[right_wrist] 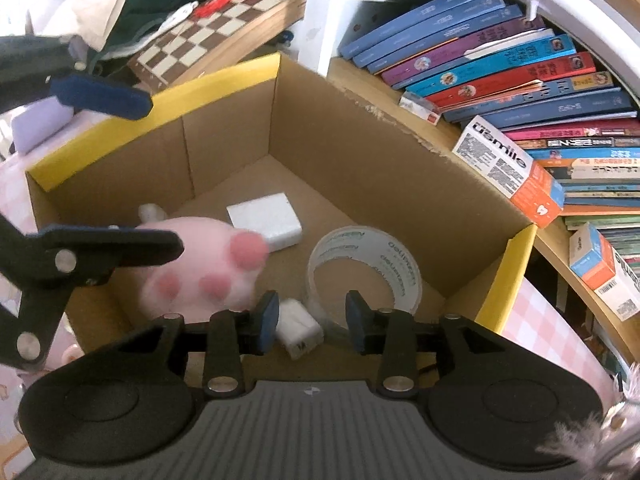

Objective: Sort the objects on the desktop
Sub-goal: 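Open the right tool dropping the adapter while the left tool releases the pig in the box, then withdraw both tools from the box back over the table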

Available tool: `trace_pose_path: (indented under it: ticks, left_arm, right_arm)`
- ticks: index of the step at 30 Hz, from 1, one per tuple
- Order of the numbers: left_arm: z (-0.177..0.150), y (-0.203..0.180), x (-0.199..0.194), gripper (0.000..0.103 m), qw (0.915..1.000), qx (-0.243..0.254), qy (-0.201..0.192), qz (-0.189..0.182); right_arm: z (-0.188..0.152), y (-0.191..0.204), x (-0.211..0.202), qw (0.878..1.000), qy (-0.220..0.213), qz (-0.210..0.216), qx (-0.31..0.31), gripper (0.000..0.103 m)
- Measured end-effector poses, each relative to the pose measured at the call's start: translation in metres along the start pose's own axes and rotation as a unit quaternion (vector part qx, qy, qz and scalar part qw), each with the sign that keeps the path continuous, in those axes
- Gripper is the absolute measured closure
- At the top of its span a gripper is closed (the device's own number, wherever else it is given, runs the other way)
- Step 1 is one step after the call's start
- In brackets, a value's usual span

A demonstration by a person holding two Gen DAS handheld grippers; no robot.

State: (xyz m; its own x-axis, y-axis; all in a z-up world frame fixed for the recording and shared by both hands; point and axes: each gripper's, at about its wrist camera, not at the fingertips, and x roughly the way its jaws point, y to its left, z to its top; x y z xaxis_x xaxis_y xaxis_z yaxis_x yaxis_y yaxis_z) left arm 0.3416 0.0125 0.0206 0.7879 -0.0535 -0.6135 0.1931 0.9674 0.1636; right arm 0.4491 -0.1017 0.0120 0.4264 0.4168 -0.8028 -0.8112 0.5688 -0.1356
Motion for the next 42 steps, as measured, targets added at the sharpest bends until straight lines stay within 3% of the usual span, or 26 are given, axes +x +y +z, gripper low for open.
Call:
trace_pose_path:
  ticks: [3,23,34,42]
  left_arm:
    - [0.0,0.0,-0.007,0.02,1.0,-0.001,-0.007,0.0]
    - [-0.005,0.001,-0.081,0.019,0.9971,-0.013,-0.076,0.001]
    - [-0.028,0.001,-0.138,0.017,0.9946,-0.026,-0.1,-0.006]
    - [-0.054,-0.007,-0.176,0.014,0.9938,-0.02,-0.109,-0.01]
  right_arm:
    - [0.001,0.0,-0.01,1.0,-0.014,-0.006,0.004,0.061]
    - [-0.01,0.028,-0.102,0.993,-0.102,-0.046,0.031,0.048]
    - [-0.038,0.063,-0.16,0.982,-0.151,-0.075,0.082,0.047]
    - [-0.069,0.099,-0.19,0.977,-0.162,-0.087,0.11,0.046]
